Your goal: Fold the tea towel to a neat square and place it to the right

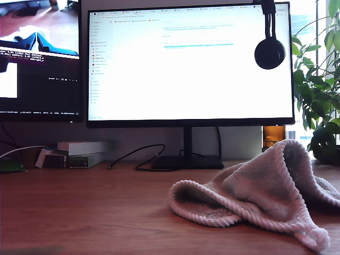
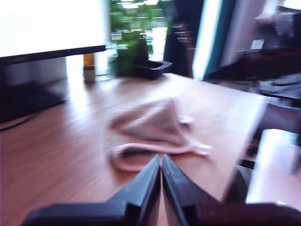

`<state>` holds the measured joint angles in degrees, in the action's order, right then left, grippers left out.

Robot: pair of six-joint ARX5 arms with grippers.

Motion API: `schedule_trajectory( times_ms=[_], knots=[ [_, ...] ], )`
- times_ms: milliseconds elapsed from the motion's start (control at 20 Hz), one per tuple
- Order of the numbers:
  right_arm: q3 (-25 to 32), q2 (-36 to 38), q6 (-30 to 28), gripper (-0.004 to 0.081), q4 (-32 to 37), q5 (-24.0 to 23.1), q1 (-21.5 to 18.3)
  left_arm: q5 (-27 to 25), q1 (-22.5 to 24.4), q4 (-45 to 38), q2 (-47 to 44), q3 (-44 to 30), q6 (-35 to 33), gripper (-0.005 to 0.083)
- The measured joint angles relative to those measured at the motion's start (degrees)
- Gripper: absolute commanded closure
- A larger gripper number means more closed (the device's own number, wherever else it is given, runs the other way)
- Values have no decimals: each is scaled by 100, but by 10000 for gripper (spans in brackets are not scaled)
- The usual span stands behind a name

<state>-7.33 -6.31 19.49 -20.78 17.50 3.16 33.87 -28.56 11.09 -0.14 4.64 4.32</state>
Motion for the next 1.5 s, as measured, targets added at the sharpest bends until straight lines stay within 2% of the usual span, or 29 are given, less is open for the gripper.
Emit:
schedule_trajectory(
  times_ms=[100, 300, 450, 550, 700, 750, 800, 850, 900, 950, 1000, 1200, 1500],
  knots=[
    [0, -199, 0, 783, 20, -2, 269, -271, -455, -170, 125, 0, -94, 793],
    [0, -671, -72, 783, 175, -4, 811, -739, -1246, -881, 1102, -4, -455, 793],
    [-26, -1108, -479, 782, 240, -4, 1169, -1014, -1818, -1768, 1996, 0, -938, 792],
    [-210, -1467, -861, 772, 262, -4, 1344, -1161, -2129, -2006, 2686, 61, -1303, 792],
    [-968, -2004, -1878, 728, -11, -22, 1469, -1196, -2430, -2553, 3952, 385, -1700, 792],
    [-1268, -2221, -2347, 661, -157, -52, 1484, -1196, -2507, -2660, 4334, 549, -1869, 792],
    [-1521, -2435, -2948, 560, -310, -125, 1506, -1196, -2559, -2734, 4656, 721, -2015, 788],
    [-1698, -2640, -3630, 457, -457, -190, 1537, -1191, -2590, -2820, 4948, 883, -2131, 785],
    [-1779, -2852, -4374, 394, -599, -249, 1600, -1189, -2594, -2859, 5211, 1040, -2225, 785],
    [-1781, -3042, -5077, 371, -686, -326, 1683, -1189, -2594, -2879, 5442, 1167, -2315, 785],
    [-1766, -3209, -5480, 364, -728, -361, 1731, -1191, -2594, -2883, 5637, 1279, -2417, 785],
    [-1753, -3993, -5838, 364, -433, -728, 1766, -1200, -2594, -2916, 6107, 1497, -2553, 785],
    [-1753, -5215, -5862, 371, 365, -798, 1757, -1191, -2594, -3283, 6354, 1519, -2555, 773]
  ],
)
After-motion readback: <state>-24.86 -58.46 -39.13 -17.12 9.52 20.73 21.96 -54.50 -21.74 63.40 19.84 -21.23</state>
